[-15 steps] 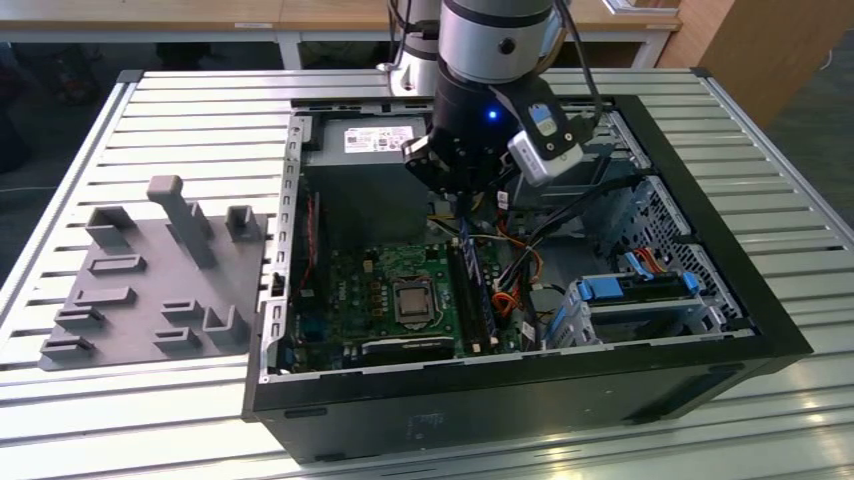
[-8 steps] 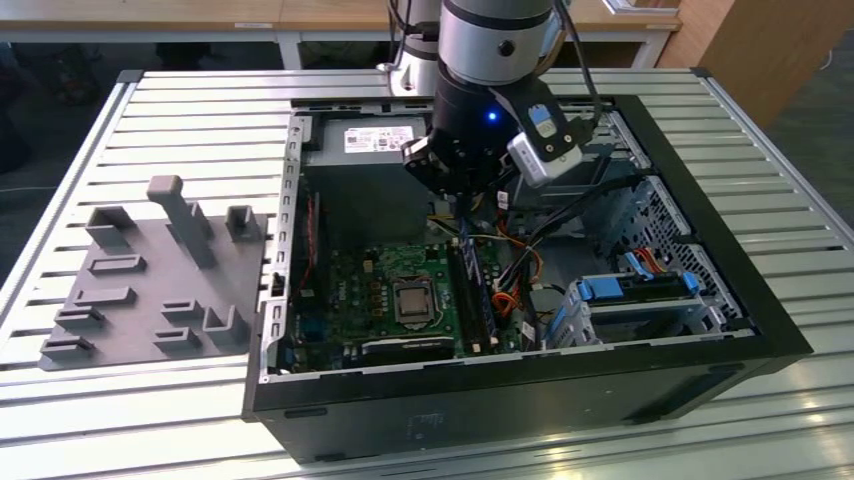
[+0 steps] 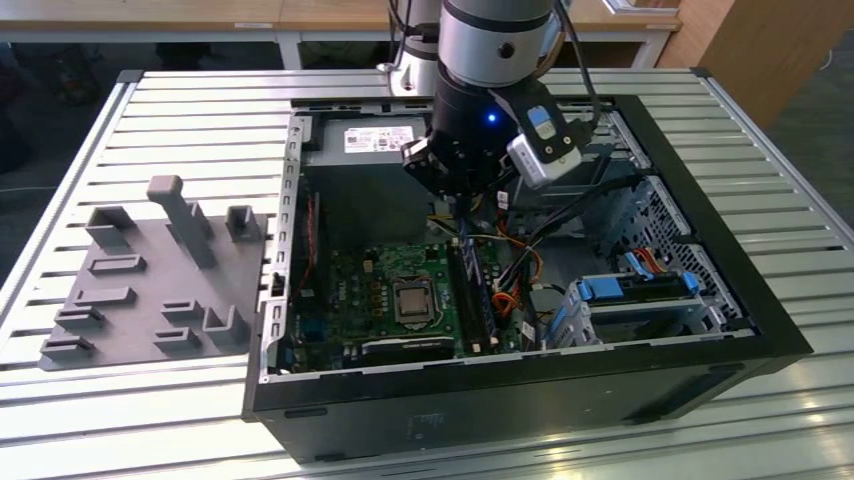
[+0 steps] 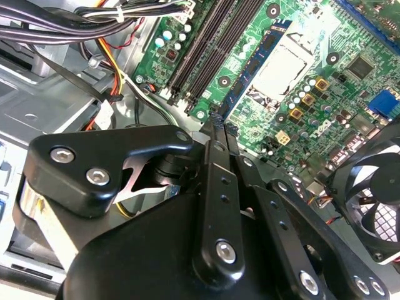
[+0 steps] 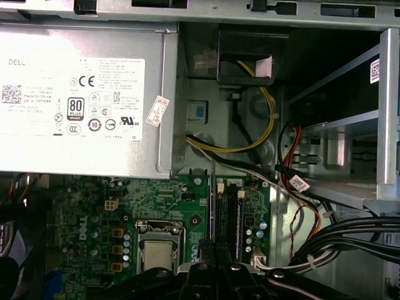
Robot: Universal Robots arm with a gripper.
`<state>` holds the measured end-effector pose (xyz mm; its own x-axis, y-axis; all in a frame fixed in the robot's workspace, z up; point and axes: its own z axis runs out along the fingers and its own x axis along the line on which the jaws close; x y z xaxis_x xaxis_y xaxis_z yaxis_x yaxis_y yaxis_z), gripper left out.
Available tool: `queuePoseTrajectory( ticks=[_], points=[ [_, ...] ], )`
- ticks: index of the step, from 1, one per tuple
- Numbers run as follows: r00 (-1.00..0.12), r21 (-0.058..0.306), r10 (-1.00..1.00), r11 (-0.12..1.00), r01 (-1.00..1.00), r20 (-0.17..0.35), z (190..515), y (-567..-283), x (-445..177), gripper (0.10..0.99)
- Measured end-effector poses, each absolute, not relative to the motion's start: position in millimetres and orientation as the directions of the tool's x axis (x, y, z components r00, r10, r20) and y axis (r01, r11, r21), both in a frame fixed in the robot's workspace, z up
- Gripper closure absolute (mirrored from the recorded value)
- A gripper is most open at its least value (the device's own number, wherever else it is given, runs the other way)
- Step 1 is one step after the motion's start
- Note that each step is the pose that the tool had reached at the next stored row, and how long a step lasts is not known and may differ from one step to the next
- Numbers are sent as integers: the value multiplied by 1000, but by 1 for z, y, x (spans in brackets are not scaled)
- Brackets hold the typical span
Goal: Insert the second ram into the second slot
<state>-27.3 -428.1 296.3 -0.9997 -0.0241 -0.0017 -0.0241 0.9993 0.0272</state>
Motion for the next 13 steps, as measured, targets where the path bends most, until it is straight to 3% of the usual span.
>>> queuePoseTrajectory(
  ticks=[13],
  points=[
    [-1000, 27, -24, 999, -24, 2, 292, -428, -27, 965]
  ],
)
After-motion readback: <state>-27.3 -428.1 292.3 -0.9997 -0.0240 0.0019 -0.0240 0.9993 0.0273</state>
